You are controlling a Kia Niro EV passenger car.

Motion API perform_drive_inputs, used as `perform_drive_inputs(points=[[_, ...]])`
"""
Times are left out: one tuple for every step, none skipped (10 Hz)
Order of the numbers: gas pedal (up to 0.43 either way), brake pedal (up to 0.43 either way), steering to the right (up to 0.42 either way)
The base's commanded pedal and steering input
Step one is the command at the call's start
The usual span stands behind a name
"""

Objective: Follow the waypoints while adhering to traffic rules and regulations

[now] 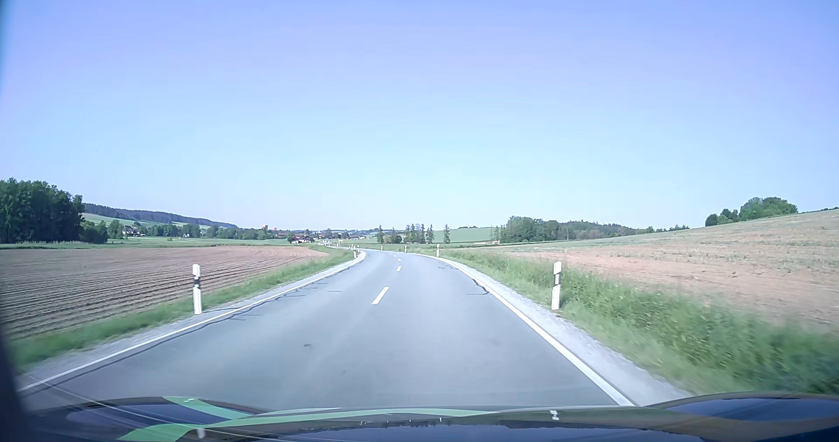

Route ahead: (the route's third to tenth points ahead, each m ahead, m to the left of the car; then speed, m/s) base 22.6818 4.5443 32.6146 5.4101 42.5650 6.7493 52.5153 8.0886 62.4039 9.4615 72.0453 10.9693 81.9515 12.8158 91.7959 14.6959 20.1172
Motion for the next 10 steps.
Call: perform_drive_inputs(points=[[0.209, 0.0, -0.011], [0.22, 0.0, -0.011], [0.22, 0.0, -0.012], [0.22, 0.0, -0.012], [0.209, 0.0, -0.013], [0.15, 0.0, -0.016], [0.11, 0.0, -0.018], [0.087, 0.0, -0.02], [0.087, 0.0, -0.02], [0.087, 0.0, -0.02]])
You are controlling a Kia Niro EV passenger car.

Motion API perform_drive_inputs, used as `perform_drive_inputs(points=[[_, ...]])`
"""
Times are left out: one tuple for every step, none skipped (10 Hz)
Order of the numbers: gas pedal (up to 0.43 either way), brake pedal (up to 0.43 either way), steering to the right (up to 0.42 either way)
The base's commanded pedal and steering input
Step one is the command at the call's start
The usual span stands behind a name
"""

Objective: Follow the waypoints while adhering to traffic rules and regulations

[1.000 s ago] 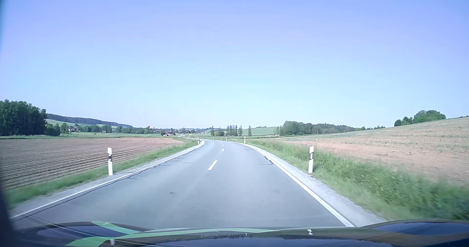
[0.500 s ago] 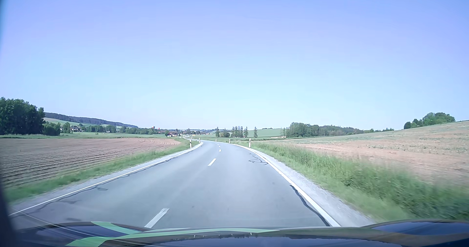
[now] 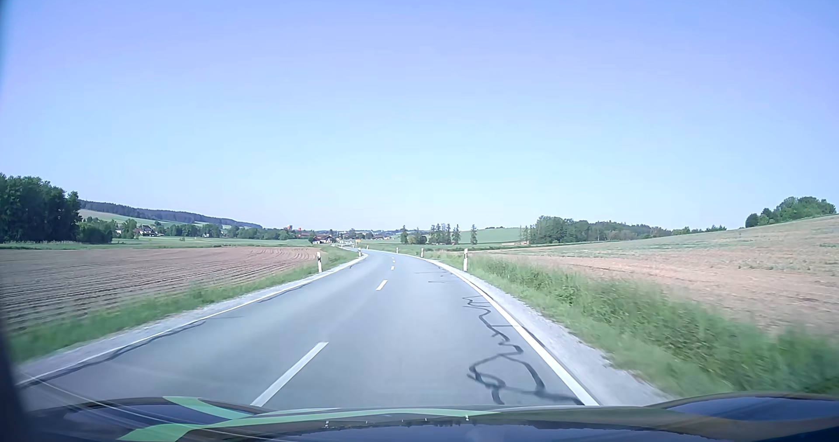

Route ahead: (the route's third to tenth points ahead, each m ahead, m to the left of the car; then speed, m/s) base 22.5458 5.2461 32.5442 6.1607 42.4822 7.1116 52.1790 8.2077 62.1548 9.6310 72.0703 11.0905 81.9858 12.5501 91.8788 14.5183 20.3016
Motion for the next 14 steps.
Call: perform_drive_inputs(points=[[0.087, 0.0, -0.02], [0.087, 0.0, -0.02], [0.087, 0.0, -0.02], [0.087, 0.0, -0.021], [0.087, 0.0, -0.02], [0.087, 0.0, -0.02], [0.087, 0.0, -0.02], [0.087, 0.0, -0.021], [0.087, 0.0, -0.02], [0.11, 0.0, -0.019], [0.138, 0.0, -0.016], [0.15, 0.0, -0.015], [0.15, 0.0, -0.015], [0.15, 0.0, -0.015]])
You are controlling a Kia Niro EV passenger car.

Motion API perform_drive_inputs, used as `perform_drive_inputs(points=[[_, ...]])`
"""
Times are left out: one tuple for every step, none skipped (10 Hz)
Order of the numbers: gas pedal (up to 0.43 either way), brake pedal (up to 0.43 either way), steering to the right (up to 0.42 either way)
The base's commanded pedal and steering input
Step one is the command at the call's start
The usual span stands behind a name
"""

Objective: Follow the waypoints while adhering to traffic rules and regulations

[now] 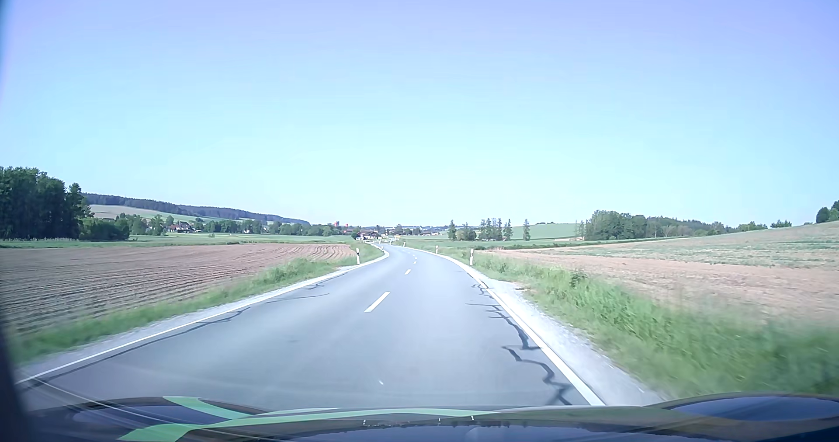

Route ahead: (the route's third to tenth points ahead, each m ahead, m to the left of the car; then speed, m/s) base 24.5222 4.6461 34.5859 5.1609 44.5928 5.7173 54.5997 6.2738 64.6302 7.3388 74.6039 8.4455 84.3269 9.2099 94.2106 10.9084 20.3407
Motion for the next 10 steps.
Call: perform_drive_inputs(points=[[0.15, 0.0, -0.015], [0.15, 0.0, -0.015], [0.157, 0.0, -0.013], [0.169, 0.0, -0.011], [0.169, 0.0, -0.011], [0.177, 0.0, -0.011], [0.177, 0.0, -0.011], [0.177, 0.0, -0.011], [0.177, 0.0, -0.01], [0.177, 0.0, -0.01]])
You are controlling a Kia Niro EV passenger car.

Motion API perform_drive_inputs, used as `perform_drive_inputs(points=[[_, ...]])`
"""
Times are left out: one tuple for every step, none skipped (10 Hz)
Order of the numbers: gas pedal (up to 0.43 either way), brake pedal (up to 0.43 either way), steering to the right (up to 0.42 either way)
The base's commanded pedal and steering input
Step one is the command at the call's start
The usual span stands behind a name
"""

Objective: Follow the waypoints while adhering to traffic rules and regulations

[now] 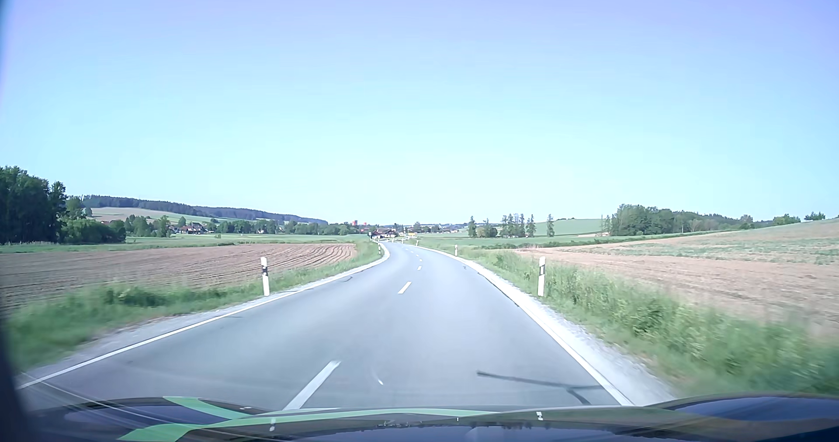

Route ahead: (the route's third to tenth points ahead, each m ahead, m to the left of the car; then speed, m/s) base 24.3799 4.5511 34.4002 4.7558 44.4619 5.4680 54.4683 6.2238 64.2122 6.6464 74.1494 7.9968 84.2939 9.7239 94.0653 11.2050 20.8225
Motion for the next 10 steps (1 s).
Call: perform_drive_inputs(points=[[0.177, 0.0, -0.01], [0.157, 0.0, -0.01], [0.138, 0.0, -0.01], [0.098, 0.0, -0.009], [0.098, 0.0, -0.009], [0.098, 0.0, -0.009], [0.11, 0.0, -0.009], [0.13, 0.0, -0.009], [0.157, 0.0, -0.009], [0.169, 0.0, -0.009]])
